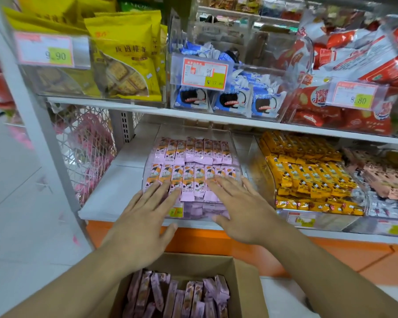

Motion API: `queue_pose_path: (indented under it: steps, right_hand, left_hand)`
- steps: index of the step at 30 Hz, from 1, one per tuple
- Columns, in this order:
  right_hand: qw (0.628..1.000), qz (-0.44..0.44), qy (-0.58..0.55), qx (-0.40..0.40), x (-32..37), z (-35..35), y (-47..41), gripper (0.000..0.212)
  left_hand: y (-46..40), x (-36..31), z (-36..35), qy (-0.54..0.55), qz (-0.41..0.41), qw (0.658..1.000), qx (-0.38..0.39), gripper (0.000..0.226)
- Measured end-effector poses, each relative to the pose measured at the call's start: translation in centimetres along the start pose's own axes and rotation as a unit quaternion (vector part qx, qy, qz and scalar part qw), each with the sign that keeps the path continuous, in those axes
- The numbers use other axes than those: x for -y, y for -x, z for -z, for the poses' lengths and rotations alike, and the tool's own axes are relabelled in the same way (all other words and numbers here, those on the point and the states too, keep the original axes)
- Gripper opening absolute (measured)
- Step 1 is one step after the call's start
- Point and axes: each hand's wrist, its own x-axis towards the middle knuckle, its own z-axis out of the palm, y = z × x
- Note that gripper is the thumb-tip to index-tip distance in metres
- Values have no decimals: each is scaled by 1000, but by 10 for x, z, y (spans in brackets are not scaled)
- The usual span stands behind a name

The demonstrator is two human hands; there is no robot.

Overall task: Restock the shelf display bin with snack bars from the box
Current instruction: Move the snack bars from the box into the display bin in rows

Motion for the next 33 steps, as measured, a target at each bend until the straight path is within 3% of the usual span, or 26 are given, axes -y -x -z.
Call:
queue_pose_path:
  steps: [3,6,8,10,14,16,24,29,33]
  right_hand:
    - [997,28,-8,-66,17,12,10,86]
    - [986,61,-75,-134,48,13,22,56]
    - [983,53,-150,-88,67,-4,27,39]
    - [984,47,-169,13,79,-35,27,37]
    - [962,38,-151,225,76,-118,11,62]
    - [948,15,-145,283,65,-161,5,76]
    - [928,-110,-182,305,42,-270,30,98]
    - [921,-206,-206,258,52,-313,38,89]
    - [926,-201,-177,266,56,-337,43,65]
  left_hand:
    - [11,2,6,34,-36,998,-41,72]
    - [29,6,0,60,-45,995,-63,57]
    - [46,18,-18,78,-35,996,-31,52]
    - [63,38,-44,87,-10,996,28,53]
    - [92,83,-101,102,84,986,103,60]
    - [107,100,-135,123,122,978,115,75]
    - [140,101,-219,254,248,932,79,72]
    - [141,98,-232,256,263,929,46,72]
    - [141,96,-232,265,278,922,48,71]
